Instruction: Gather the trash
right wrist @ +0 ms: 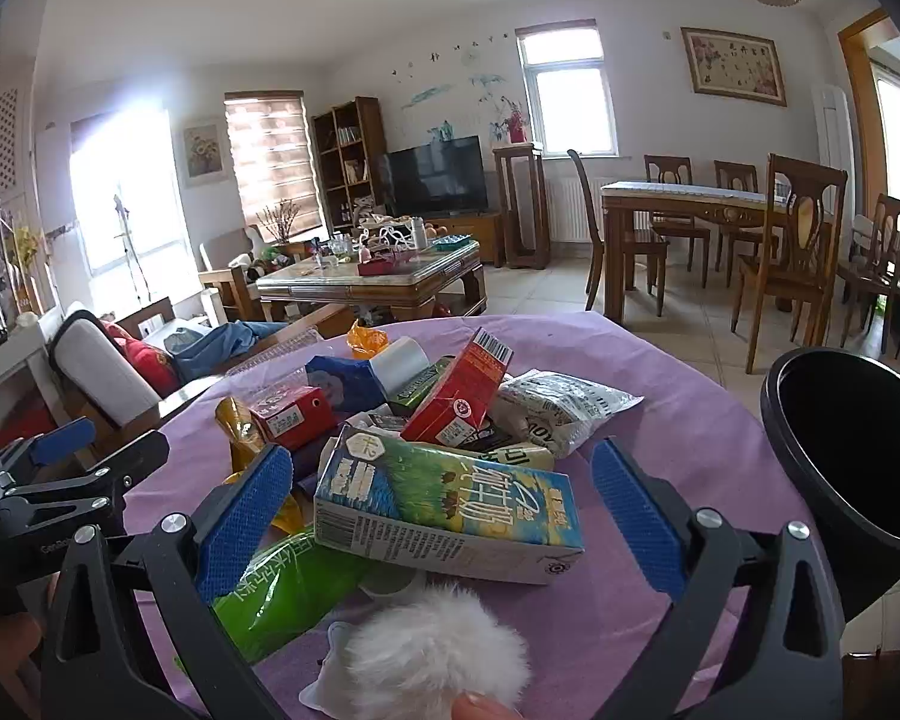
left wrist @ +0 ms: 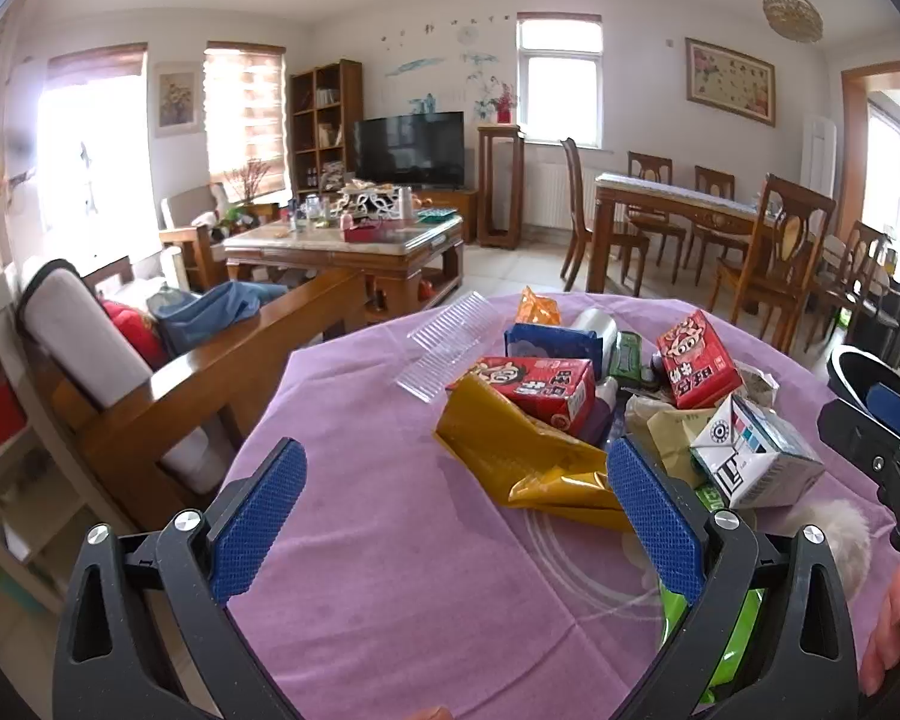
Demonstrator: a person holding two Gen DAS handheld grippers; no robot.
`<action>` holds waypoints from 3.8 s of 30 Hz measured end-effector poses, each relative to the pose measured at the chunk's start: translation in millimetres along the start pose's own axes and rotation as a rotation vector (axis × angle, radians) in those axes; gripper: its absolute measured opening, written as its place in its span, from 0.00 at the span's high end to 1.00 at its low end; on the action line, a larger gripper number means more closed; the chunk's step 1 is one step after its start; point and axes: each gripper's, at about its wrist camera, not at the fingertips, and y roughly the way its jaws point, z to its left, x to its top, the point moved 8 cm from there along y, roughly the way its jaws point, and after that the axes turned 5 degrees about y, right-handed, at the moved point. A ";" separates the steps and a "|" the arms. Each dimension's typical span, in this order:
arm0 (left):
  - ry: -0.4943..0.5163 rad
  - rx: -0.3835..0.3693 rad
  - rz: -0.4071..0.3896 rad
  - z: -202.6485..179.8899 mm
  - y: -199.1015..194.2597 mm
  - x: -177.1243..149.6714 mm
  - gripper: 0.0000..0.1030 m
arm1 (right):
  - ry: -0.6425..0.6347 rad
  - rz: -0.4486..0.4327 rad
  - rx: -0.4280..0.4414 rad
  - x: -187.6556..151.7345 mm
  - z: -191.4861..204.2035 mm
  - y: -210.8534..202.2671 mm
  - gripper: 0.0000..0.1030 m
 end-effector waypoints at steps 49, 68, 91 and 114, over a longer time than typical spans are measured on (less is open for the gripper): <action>0.013 0.028 -0.017 4.8 -3.2 1.5 0.04 | -0.001 -0.006 -0.004 0.1 0.9 -2.2 0.04; 0.022 0.040 -0.017 6.4 -4.2 2.3 0.04 | 0.005 -0.006 -0.021 2.0 -2.2 -4.0 0.04; 0.008 -0.014 0.014 4.6 1.7 -1.0 0.04 | 0.035 -0.017 -0.063 1.4 -11.7 -5.4 0.04; 0.013 -0.393 0.362 47.6 178.8 63.5 0.25 | -0.065 0.633 0.139 73.3 48.6 215.4 0.27</action>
